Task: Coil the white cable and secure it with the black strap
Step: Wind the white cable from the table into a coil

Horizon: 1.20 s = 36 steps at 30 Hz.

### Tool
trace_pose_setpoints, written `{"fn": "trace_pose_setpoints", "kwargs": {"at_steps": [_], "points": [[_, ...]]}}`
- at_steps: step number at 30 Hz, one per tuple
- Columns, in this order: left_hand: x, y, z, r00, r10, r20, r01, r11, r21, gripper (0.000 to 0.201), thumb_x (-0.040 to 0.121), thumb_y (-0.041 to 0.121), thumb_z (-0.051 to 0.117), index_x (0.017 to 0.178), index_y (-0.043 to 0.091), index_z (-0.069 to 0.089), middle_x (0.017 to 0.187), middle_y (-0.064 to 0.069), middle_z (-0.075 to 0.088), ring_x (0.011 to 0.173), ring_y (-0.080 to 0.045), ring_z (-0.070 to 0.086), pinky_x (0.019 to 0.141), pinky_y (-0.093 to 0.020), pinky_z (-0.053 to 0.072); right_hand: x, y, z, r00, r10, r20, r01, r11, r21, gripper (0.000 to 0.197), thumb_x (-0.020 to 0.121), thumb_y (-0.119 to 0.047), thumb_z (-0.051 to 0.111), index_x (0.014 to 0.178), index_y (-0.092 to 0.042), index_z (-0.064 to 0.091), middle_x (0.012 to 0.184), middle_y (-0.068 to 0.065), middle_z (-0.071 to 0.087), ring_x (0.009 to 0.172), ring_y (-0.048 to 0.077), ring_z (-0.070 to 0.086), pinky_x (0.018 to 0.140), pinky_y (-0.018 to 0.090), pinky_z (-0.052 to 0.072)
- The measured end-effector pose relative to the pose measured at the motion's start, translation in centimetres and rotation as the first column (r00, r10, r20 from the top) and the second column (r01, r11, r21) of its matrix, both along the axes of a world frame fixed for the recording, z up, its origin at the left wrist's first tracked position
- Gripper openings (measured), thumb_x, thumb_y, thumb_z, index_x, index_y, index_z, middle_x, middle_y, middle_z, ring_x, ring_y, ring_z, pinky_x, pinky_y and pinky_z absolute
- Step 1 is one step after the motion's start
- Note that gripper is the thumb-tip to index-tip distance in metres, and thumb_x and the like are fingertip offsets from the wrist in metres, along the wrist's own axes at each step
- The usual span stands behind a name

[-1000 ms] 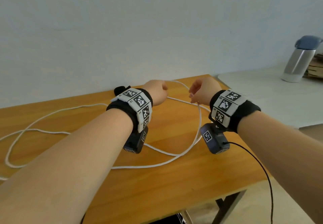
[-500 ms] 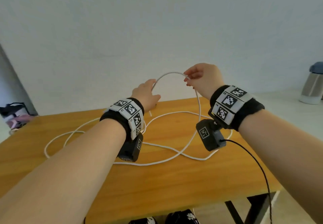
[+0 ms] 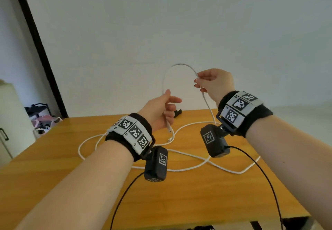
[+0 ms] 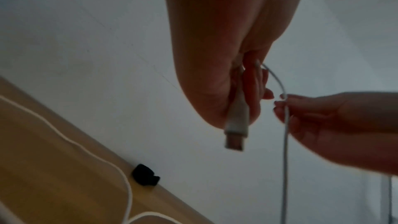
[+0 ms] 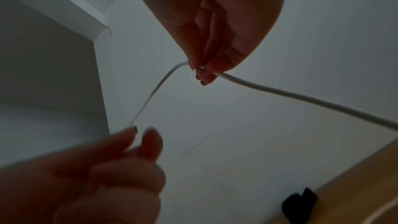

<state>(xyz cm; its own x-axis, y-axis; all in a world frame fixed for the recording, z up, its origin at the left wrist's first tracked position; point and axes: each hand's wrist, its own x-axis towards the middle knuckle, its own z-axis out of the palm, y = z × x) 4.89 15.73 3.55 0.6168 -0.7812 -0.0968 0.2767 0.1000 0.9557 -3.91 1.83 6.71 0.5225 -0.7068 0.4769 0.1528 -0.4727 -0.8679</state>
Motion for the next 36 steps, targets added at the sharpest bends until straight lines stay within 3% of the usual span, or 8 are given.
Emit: {"fn": "trace_pose_setpoints", "kwargs": {"at_steps": [6,11,14,21,24,28,32,36], "points": [[1.6,0.3,1.0,0.994,-0.005,-0.111,-0.029,0.953,-0.302,0.044,0.098,0.049,0.03,0.094,0.018,0.061,0.05,0.008,0.031,0.034,-0.003,0.021,0.038,-0.016,0.018,2.3,0.2,-3.7,0.942,0.023,-0.334,-0.05,0.996,-0.072,0.035,0.086,-0.015,0.062,0.121,-0.014,0.057,0.108,0.009,0.066,0.089,0.019,0.061,0.081,0.033,0.051],[3.8,1.2,1.6,0.985,0.052,-0.162,-0.113,0.914,-0.391,0.043,0.098,0.049,0.03,0.098,0.021,0.063,0.052,0.007,0.032,0.035,-0.004,0.022,0.038,-0.016,0.018,2.7,0.2,-7.3,0.587,-0.02,-0.809,-0.158,0.978,-0.138,0.034,0.095,-0.016,0.047,0.126,-0.003,0.054,0.123,0.016,0.058,0.106,0.03,0.061,0.089,0.039,0.053],[4.7,1.5,1.7,0.982,0.104,-0.156,-0.158,0.904,-0.398,0.041,0.098,0.049,0.031,0.102,0.023,0.063,0.055,0.007,0.033,0.037,-0.004,0.022,0.04,-0.017,0.019,2.6,0.1,-8.5,0.43,-0.092,-0.898,-0.216,0.955,-0.201,0.034,0.098,-0.018,0.039,0.119,0.001,0.058,0.12,0.018,0.061,0.101,0.029,0.061,0.091,0.038,0.052],[3.9,0.7,0.7,0.983,0.182,-0.024,-0.181,0.944,-0.274,0.034,0.098,0.039,0.041,0.118,0.021,0.062,0.077,-0.003,0.058,0.063,-0.012,0.052,0.063,-0.025,0.045,3.1,0.9,-8.1,0.593,0.027,-0.805,-0.198,0.974,-0.113,0.031,0.099,-0.025,0.04,0.122,-0.014,0.058,0.07,-0.001,0.058,0.055,0.007,0.05,0.046,0.017,0.041],[3.5,0.2,0.5,0.99,0.141,0.012,-0.133,0.955,-0.264,0.034,0.1,0.037,0.034,0.118,0.021,0.058,0.092,-0.006,0.063,0.086,-0.019,0.061,0.081,-0.034,0.051,3.0,2.0,-7.7,0.567,-0.063,-0.821,-0.276,0.925,-0.262,0.033,0.1,-0.022,0.038,0.126,-0.014,0.058,0.085,0.006,0.062,0.066,0.014,0.051,0.055,0.021,0.043],[3.6,-0.4,0.0,0.974,0.164,0.158,-0.13,0.97,-0.207,0.035,0.101,0.037,0.031,0.124,0.024,0.053,0.103,-0.006,0.064,0.105,-0.024,0.061,0.096,-0.046,0.048,3.0,3.3,-7.4,0.465,-0.184,-0.866,-0.374,0.846,-0.38,0.042,0.097,-0.003,0.033,0.134,-0.013,0.05,0.129,0.014,0.055,0.116,0.027,0.053,0.093,0.031,0.045],[3.4,-0.4,-0.6,0.884,0.161,0.438,-0.147,0.987,-0.065,0.04,0.1,0.043,0.027,0.133,0.032,0.045,0.122,-0.002,0.06,0.117,-0.023,0.056,0.099,-0.05,0.043,3.0,3.7,-7.2,0.512,-0.198,-0.836,-0.398,0.807,-0.435,0.034,0.096,-0.007,0.037,0.12,-0.01,0.06,0.117,0.013,0.06,0.103,0.026,0.058,0.082,0.029,0.046],[2.9,-0.4,-1.0,0.752,0.109,0.65,-0.174,0.984,0.036,0.044,0.1,0.043,0.022,0.141,0.035,0.037,0.132,-0.002,0.055,0.115,-0.016,0.054,0.078,-0.017,0.042,2.7,3.8,-7.4,0.659,0.028,-0.752,-0.4,0.86,-0.318,0.034,0.099,-0.019,0.039,0.128,-0.021,0.056,0.087,-0.004,0.06,0.065,0.011,0.054,0.065,0.021,0.047]]}}
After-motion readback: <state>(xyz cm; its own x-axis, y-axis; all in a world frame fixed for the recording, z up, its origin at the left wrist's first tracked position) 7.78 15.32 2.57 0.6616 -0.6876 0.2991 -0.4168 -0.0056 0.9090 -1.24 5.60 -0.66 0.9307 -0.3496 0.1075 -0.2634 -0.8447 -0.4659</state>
